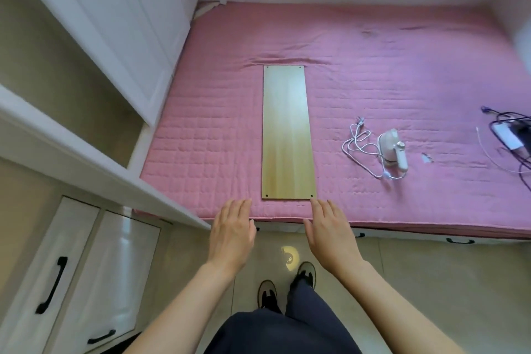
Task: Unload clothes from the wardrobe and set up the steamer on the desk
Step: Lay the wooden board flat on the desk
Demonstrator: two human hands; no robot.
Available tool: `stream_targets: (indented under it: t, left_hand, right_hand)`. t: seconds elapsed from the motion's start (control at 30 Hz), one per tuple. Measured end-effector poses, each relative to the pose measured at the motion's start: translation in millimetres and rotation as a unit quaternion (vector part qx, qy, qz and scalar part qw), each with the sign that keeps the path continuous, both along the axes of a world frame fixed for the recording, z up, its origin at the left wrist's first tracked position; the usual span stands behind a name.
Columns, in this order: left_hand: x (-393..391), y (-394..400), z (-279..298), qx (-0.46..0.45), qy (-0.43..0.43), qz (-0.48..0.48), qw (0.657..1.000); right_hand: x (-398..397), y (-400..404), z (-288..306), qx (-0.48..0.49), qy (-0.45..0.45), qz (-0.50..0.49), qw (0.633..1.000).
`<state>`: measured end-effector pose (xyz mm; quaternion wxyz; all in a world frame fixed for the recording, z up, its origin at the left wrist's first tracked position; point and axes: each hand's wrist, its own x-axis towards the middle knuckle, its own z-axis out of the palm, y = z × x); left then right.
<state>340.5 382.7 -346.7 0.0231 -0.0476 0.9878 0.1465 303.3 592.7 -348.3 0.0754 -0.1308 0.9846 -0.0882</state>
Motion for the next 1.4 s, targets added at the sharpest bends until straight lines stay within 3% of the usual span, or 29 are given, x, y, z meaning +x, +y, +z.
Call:
stream_targets:
  t: [0.2,0.67,1.1,1.4]
  left_hand:
    - [-53,10,-18,0.002,-0.029,-0.001,1.000]
    - [-205,49,-73,0.016,-0.142,0.064,0.988]
    - [-336,33,-198,0.138,-0.230,0.201,0.942]
    - [-391,21,-315,0.154,-0.259,0.205,0.931]
  right_hand:
    - [-56,15,-12,0.007,-0.009,0.002,1.000]
    - [-262,54,-59,0.039,-0.086,0.107,0.990]
    - [-371,50,-201,0.052,-0.198,0.073,0.976]
    - [-417,34,-307,0.017,-0.283,-0.021,0.959]
